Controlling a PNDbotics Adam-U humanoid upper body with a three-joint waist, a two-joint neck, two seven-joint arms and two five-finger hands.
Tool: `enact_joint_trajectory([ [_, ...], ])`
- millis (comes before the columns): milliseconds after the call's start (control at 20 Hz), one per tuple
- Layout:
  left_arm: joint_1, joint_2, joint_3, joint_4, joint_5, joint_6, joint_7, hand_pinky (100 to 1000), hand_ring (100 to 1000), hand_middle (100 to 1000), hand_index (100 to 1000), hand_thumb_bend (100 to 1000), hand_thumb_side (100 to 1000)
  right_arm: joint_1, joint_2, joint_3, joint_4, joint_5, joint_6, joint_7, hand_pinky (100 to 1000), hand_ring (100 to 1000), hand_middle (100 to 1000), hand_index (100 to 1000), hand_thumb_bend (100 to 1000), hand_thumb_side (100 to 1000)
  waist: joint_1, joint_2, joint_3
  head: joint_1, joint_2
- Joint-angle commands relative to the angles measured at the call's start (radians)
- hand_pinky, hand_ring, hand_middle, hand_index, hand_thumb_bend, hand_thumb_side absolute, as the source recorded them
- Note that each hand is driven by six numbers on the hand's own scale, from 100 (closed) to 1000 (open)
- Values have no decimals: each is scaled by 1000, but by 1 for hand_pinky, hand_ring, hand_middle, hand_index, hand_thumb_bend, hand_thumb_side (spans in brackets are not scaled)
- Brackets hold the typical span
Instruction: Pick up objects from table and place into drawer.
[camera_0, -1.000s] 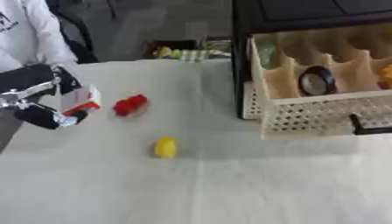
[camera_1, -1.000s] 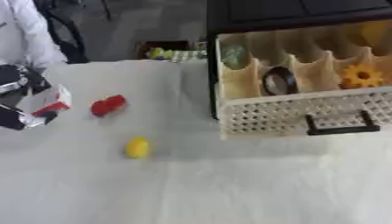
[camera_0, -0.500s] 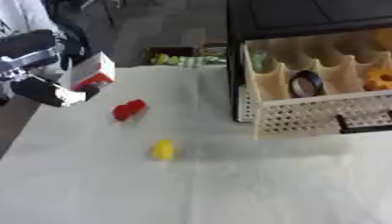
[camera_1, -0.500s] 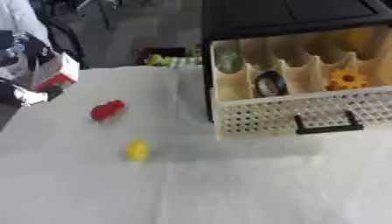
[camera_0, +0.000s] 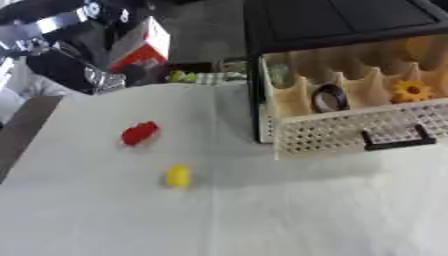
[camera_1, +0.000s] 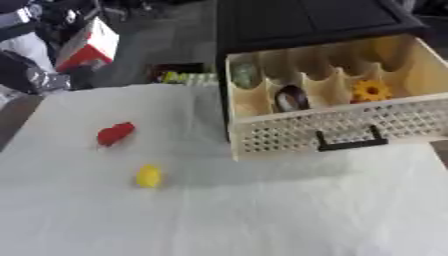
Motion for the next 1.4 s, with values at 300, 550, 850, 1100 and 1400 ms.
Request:
enact_joint_trajectory([
  [300,-120,-100,-19,-4,72,32,-24,405,508,412,601,100,443,-30,3,6,-11,-18,22,6,720,702,392,729,100,1000,3,-32,-11,-13,-14],
  [550,-162,-170,-22,17,115,71,-27,387,498,405,594,100,500,-36,12,7,-11,-20,31,7,720,702,393,728,100,1000,8,-34,-26,-23,-35],
  [850,-203,-241,-27,60,135,106,0,370,489,397,585,100,533,-50,20,12,-11,-25,39,11,720,703,393,727,100,1000,22,-30,-48,-22,-58],
  [1100,-217,-280,-38,112,146,141,53,356,481,390,575,100,614,-57,26,11,-11,-26,49,15,721,704,393,727,100,1000,34,-22,-55,-25,-81],
  [1400,-229,-318,-47,171,167,169,99,348,479,388,575,100,668,-69,34,10,-11,-28,56,16,722,705,394,727,100,1000,43,-11,-72,-21,-107],
])
